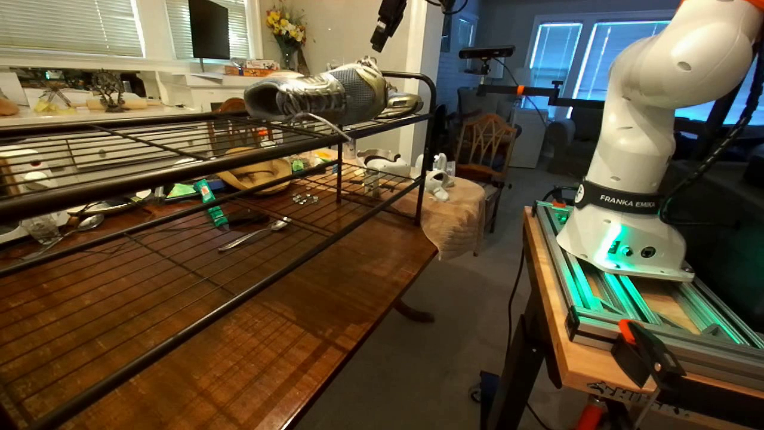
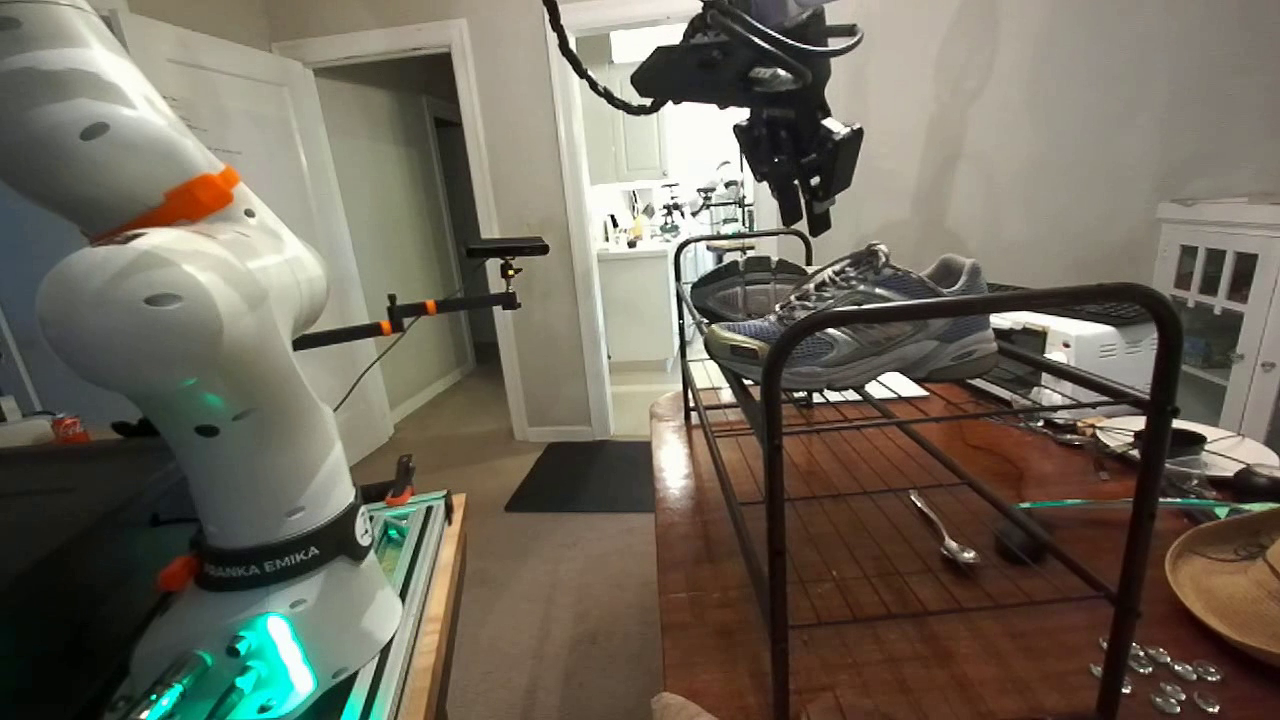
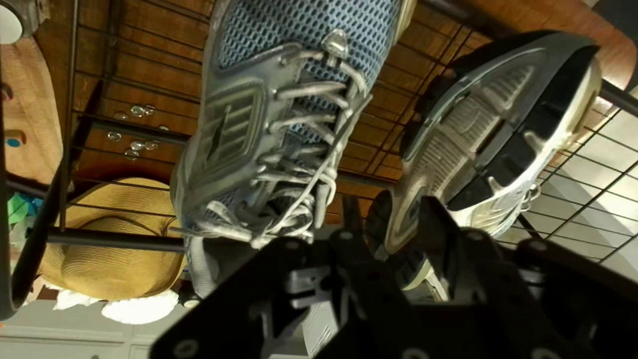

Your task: Take one shoe off of the other shoe and place it on it's side

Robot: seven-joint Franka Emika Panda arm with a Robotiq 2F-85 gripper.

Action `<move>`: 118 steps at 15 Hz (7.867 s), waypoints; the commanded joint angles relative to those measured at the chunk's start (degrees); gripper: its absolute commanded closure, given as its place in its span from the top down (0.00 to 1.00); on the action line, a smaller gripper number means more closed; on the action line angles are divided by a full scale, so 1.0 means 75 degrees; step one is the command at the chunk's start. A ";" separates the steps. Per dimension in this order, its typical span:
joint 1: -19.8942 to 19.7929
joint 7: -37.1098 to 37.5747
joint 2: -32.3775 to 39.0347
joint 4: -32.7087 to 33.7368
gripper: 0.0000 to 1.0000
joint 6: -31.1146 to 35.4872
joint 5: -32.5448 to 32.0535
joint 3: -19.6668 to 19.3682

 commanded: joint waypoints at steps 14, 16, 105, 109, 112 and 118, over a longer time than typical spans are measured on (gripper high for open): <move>0.0020 0.0690 -0.0001 -0.0011 1.00 -0.0368 -0.1068 0.0436; -0.0042 0.1086 0.0174 0.0199 1.00 -0.0396 -0.1520 0.0659; 0.1142 0.8427 0.3038 0.1845 1.00 0.0519 -0.6986 0.3187; 0.1161 0.8407 0.3172 0.1765 1.00 0.1070 -0.7729 0.3132; 0.1184 0.8291 0.3282 0.1730 1.00 0.1143 -0.8283 0.3113; 0.1220 0.8428 0.3439 0.1776 1.00 0.1177 -0.9423 0.3081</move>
